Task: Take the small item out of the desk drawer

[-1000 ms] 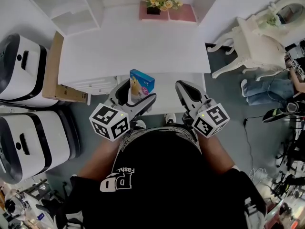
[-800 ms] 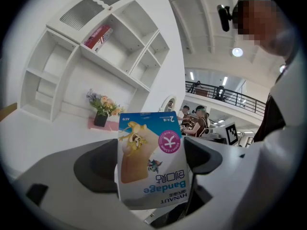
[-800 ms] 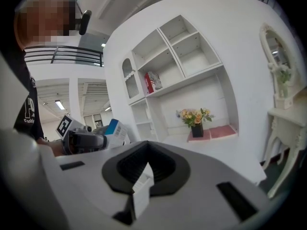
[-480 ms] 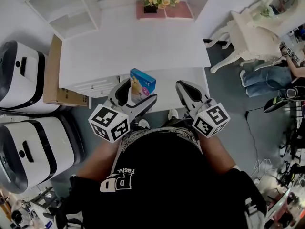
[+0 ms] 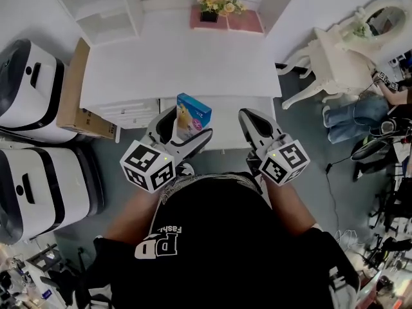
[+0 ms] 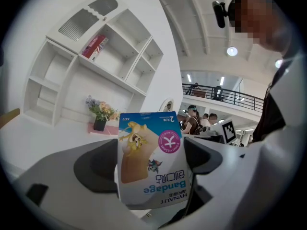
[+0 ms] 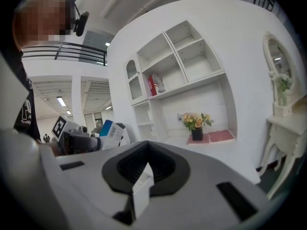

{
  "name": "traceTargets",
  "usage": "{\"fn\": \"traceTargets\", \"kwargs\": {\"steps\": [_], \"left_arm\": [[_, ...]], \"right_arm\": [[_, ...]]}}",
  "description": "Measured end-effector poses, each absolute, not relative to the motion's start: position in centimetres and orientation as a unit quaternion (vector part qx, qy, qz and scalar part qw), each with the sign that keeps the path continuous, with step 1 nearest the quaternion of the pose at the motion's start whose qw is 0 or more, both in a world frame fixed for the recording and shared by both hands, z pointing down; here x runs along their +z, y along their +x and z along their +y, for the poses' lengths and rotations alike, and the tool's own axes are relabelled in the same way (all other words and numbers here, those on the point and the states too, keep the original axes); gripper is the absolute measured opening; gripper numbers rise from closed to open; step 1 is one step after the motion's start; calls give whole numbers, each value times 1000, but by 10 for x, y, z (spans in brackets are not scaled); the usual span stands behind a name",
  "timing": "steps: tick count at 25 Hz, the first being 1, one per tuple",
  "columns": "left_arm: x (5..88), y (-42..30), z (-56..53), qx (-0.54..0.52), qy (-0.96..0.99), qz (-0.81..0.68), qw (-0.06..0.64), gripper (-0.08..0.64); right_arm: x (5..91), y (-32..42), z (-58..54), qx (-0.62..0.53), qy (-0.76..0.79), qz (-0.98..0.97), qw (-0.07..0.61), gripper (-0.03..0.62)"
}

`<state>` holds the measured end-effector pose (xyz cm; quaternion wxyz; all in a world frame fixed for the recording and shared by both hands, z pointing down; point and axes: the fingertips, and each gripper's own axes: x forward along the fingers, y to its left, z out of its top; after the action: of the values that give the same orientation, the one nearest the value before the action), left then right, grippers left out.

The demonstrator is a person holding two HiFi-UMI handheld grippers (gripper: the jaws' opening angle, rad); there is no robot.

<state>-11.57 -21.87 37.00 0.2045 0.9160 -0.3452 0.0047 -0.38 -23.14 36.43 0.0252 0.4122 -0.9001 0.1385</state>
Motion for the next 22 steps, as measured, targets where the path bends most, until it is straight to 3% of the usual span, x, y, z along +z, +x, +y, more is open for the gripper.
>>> {"fn": "traceTargets", "kwargs": {"steps": [22], "left_arm": [[363,10,-113,4,898,-386,210,425]], "right_arm": [[371,121,-111,131,372,-918,36,8]]}}
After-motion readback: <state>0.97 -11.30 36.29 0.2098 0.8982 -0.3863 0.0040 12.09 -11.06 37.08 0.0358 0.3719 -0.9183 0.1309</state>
